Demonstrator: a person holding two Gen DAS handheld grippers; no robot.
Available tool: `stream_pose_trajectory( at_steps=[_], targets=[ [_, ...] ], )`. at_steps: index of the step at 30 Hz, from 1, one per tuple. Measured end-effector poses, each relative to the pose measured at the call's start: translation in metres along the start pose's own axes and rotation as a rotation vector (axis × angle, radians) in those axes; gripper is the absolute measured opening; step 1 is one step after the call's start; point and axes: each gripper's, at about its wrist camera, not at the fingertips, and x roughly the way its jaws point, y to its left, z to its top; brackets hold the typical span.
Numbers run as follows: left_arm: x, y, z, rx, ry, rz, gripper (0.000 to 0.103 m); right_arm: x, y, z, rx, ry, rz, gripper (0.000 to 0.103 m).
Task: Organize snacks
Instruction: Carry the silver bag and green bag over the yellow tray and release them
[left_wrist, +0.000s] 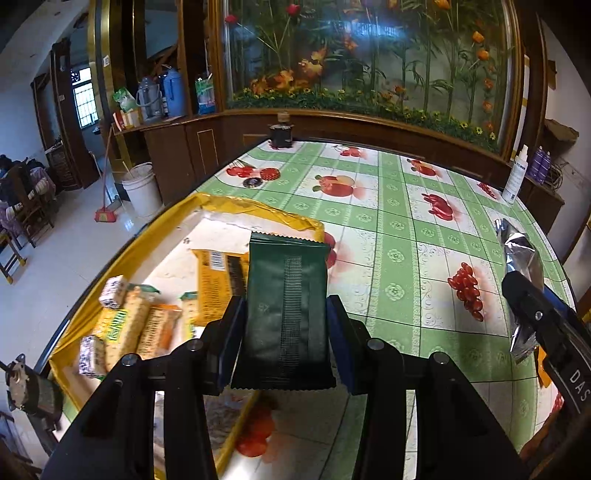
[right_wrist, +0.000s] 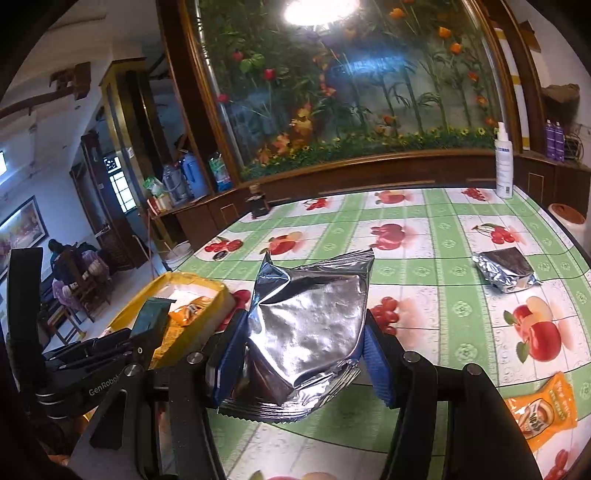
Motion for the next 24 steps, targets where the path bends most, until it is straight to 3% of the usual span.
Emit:
stream_pose_trajectory(
  at_steps=[11,24],
  targets=[
    [-0.017,0.026,-0.002,-0.024,-0.046,0.019,0.043,0.003,0.043,-0.007,-0.048,0.012,0.056,0.06],
    [-0.023,0.058,-0.005,-0.077,-0.047,0.025,0.043,0.01,0.075,-0.015,-0.096,0.046,0.102,0.06]
  ],
)
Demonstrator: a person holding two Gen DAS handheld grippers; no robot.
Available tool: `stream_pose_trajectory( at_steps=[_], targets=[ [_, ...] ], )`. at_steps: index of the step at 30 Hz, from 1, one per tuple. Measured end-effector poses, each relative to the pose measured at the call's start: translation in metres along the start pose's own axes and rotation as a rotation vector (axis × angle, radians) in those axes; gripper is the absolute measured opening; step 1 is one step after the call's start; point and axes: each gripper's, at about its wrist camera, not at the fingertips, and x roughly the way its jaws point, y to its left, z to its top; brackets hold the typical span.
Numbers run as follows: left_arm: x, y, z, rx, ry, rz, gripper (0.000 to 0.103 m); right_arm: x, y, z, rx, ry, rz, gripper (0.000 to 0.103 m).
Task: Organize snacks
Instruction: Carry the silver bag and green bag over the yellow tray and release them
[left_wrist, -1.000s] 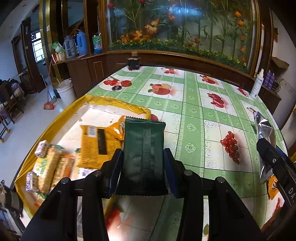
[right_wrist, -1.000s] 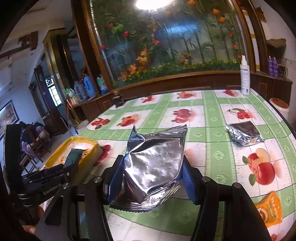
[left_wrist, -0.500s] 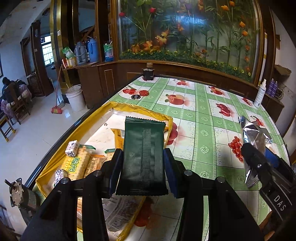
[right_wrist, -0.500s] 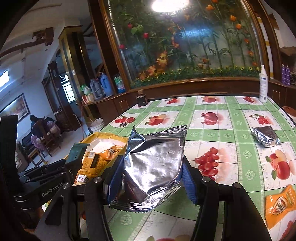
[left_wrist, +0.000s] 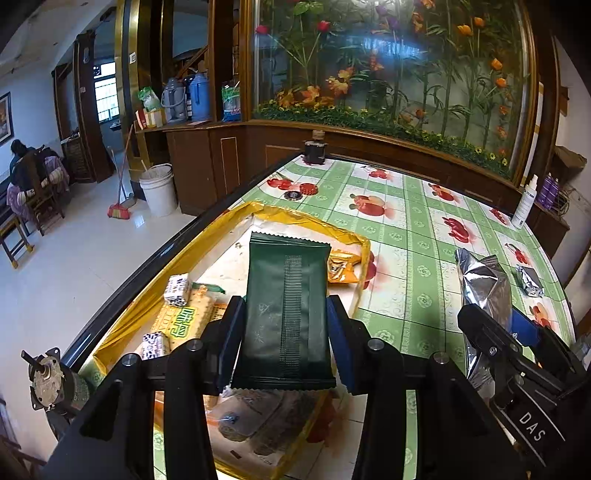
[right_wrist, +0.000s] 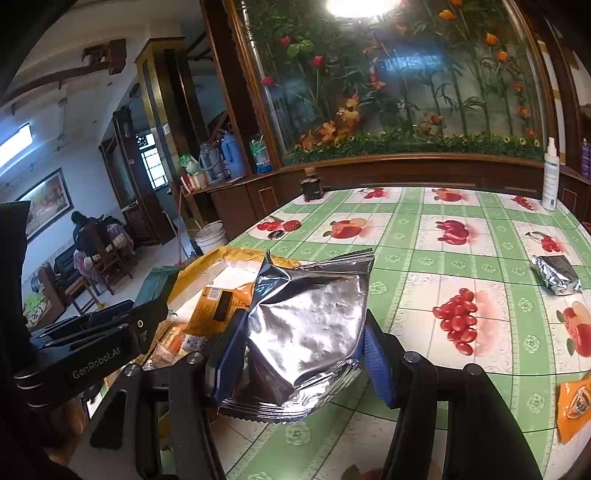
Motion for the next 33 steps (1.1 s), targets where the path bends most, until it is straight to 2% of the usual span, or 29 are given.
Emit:
stream_pose_trajectory(
  at_steps=[11,19,33],
  targets=[
    [0.014,0.042,0.001,-0.049,0.042,0.048,0.043,0.025,0.044,0.0,-0.066,0.064,0.081,0.06],
    [0.031,0.066,0.007,-0.067,0.086,0.077,0.043,0.061,0.072,0.013,-0.092,0.123,0.137,0.06],
    [0.056,0.067,0.013,-0.028,0.138,0.088,0.043,0.122,0.071,0.019,-0.035,0.226,0.172,0.06]
  ],
)
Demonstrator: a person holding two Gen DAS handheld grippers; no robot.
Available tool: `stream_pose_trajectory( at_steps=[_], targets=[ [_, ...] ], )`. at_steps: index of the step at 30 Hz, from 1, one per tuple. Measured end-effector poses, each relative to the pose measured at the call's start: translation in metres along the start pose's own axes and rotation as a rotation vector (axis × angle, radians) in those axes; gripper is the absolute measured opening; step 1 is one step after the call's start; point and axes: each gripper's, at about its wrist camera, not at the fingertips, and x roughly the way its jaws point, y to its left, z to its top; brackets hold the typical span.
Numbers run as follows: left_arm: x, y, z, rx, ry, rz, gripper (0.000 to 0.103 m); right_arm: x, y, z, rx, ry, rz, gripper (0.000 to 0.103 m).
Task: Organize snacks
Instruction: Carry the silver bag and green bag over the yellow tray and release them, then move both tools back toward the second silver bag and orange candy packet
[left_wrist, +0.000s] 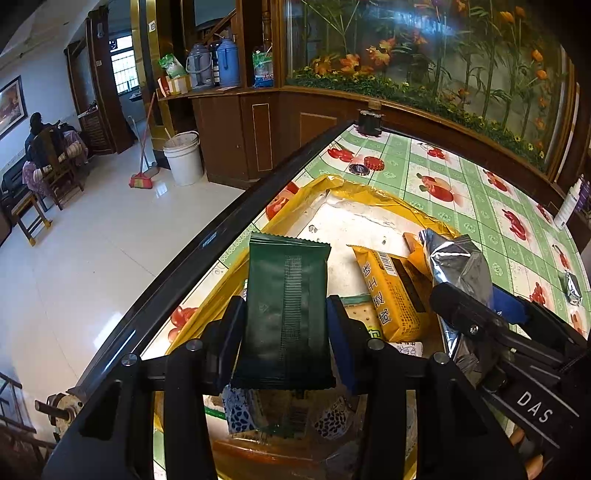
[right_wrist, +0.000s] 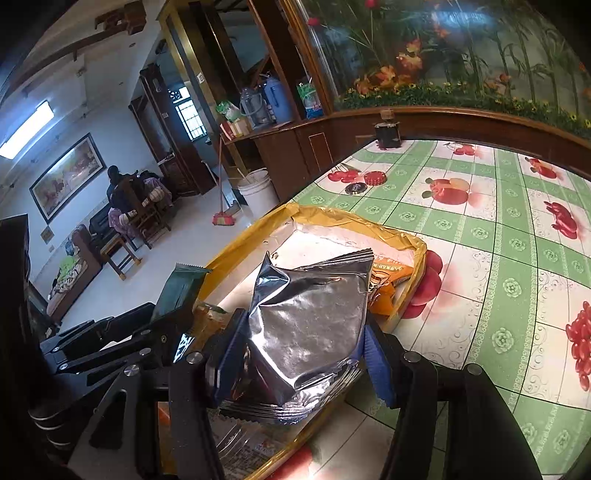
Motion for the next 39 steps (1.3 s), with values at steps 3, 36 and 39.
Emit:
stream_pose_trajectory(
  at_steps=[3,36,39],
  targets=[
    [0.004,0.0,0.0,0.002,0.01,0.004,0.043,0.003,-0.004,0.003,0.005,0.001,0.001,0.06],
    [0.012,0.0,0.005,0.006,0.023,0.02,0.048,0.019,-0.007,0.005,0.032,0.042,-0.012,0.062],
    [0.007,0.005,0.006,-0.009,0.014,0.029,0.048,0.012,-0.007,0.006,0.037,0.022,-0.01,0.062]
  ],
)
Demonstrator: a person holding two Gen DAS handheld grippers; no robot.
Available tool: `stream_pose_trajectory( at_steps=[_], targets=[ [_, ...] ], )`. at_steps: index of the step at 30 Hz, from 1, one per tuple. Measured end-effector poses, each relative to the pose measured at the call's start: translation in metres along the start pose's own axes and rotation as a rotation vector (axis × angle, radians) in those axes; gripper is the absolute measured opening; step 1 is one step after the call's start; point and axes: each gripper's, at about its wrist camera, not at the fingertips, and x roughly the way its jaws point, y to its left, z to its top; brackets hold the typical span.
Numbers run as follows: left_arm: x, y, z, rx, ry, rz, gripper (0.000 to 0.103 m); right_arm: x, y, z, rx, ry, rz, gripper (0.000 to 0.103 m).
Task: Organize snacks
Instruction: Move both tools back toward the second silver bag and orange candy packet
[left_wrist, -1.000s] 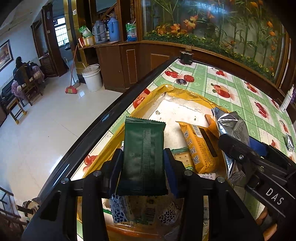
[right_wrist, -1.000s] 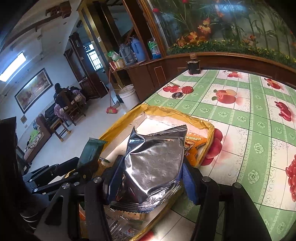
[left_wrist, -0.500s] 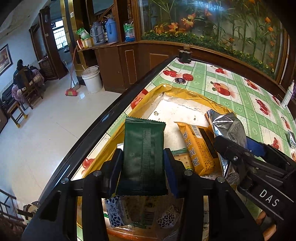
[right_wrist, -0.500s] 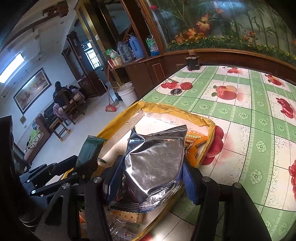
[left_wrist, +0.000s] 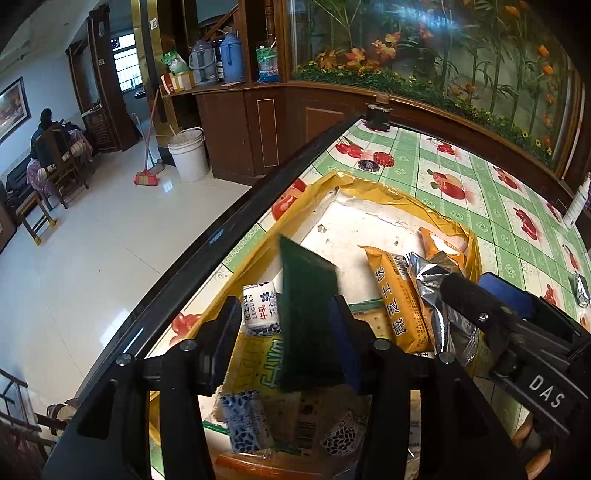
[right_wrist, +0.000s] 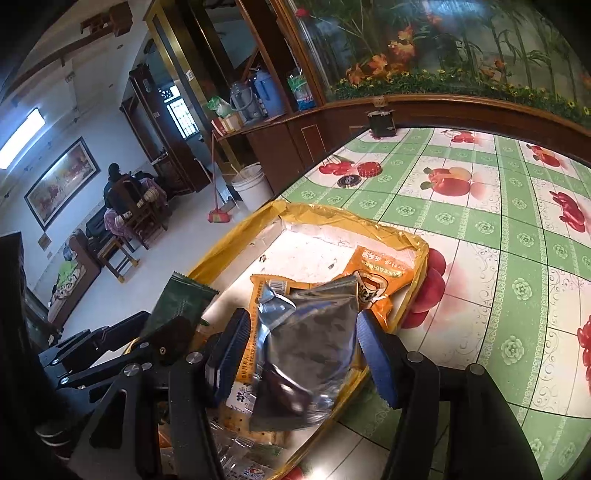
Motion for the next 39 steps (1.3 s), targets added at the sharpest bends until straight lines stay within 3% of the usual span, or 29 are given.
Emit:
stream_pose_trajectory(
  at_steps=[4,8,10,15,29,34,39],
  targets=[
    [-0.013,0.004,0.001,-0.016,-0.026,-0.007,0.058,-0.014,-0.001,0.0,0.003,-0.024,0.001,0.064],
    [-0.031,-0.002,0.001,-0.011,-0.058,-0.029,0.062,-0.037,-0.005,-0.005,0.001,-0.052,-0.003,0.066],
    [-0.039,-0.01,0.0,-0.003,-0.074,-0.046,0.069,-0.049,-0.011,-0.01,0.009,-0.062,-0.012,0.066],
    [-0.051,-0.044,-0.007,0.055,-0.083,-0.091,0.069,-0.081,-0.038,-0.027,0.045,-0.082,-0.06,0.066],
    [-0.07,-0.157,-0.043,0.284,-0.03,-0.25,0.069,-0.195,-0.191,-0.087,0.296,-0.162,-0.331,0.07],
    [-0.08,-0.197,-0.06,0.402,0.005,-0.366,0.069,-0.222,-0.245,-0.089,0.379,-0.178,-0.411,0.074],
    [-0.087,-0.224,-0.075,0.465,0.044,-0.426,0.069,-0.225,-0.291,-0.07,0.376,-0.153,-0.493,0.08]
  ],
)
